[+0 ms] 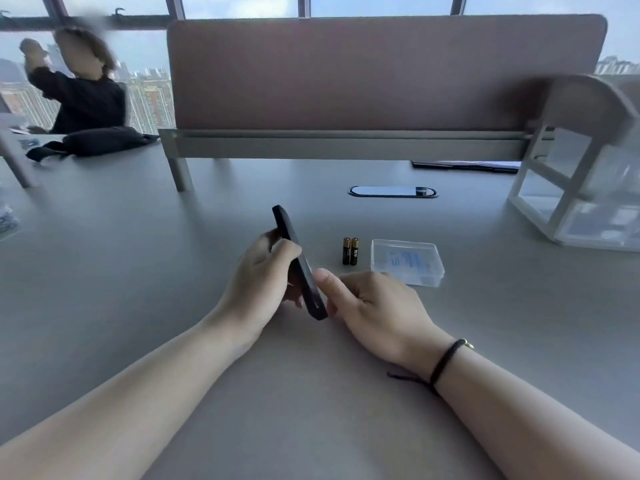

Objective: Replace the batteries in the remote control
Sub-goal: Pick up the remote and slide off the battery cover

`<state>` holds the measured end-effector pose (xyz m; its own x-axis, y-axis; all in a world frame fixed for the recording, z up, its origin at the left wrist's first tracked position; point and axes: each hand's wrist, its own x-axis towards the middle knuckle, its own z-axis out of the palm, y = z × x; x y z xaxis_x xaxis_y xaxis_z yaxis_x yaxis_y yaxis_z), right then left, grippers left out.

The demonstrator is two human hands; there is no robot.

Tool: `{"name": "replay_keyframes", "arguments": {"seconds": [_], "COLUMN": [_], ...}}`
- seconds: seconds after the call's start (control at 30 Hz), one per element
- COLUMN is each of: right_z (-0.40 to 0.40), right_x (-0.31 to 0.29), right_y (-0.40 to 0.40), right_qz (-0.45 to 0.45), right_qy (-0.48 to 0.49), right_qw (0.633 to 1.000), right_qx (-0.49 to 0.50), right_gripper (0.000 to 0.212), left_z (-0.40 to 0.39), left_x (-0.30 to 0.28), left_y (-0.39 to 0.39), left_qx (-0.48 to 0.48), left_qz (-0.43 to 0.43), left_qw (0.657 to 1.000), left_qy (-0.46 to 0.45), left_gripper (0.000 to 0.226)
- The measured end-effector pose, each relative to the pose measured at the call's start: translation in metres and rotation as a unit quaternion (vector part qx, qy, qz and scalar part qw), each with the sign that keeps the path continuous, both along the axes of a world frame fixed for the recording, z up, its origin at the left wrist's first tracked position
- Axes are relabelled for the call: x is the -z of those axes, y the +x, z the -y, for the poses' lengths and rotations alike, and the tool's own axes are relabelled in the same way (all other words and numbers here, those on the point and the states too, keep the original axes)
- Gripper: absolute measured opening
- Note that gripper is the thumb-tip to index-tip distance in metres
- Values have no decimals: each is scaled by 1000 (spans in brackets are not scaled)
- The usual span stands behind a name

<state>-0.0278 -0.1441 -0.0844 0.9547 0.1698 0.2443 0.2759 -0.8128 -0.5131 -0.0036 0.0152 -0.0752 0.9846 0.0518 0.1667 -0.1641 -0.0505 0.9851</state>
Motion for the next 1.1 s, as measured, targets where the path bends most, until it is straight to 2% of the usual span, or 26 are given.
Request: {"name": "replay_keyframes", "arguments": {"seconds": [0.1,0.17,0.23,0.33,0.47,0.7,0.87,0.97,1.1], "right_z": [-1,-3,-5,-11,-19,-24,-19,-19,-21], "right_x": [-4,-6,-9,-11,-11,-10,-11,-15,-21], "right_y": [-3,-6,-9,-15,-22,-28,-25,-26,-29], "right_qz": [-46,-77,-104,-116,-105,-126,-111,-113,-116], "right_qy": [53,123,182,200,200,242,263,291,312], "right_qw": [997,988,975,967,965,950,949,942,934], "right_qx": [-20,-49,-70,-105,-136,-154,-132,-119,-129], "right_gripper": [80,81,82,77,69,56,50,51,53], "left_z": [1,3,7,9,6,9,11,13,14], "left_x": [-1,-4,-7,-8,-10,-10,-10,-6,-2], "left_y": [-8,-15,-21,-27,-28,-32,-36,-35,-34], "left_qx": [-30,-25,-6,47,72,118,203,204,166], "left_qz": [33,49,32,-4,-4,-1,-66,-72,-60], "left_qw": [999,998,995,981,972,966,960,965,972], "left_qy": [-21,-42,-93,-187,-225,-229,-180,-148,-157], "left_gripper": [25,23,21,30,36,43,50,60,53]}}
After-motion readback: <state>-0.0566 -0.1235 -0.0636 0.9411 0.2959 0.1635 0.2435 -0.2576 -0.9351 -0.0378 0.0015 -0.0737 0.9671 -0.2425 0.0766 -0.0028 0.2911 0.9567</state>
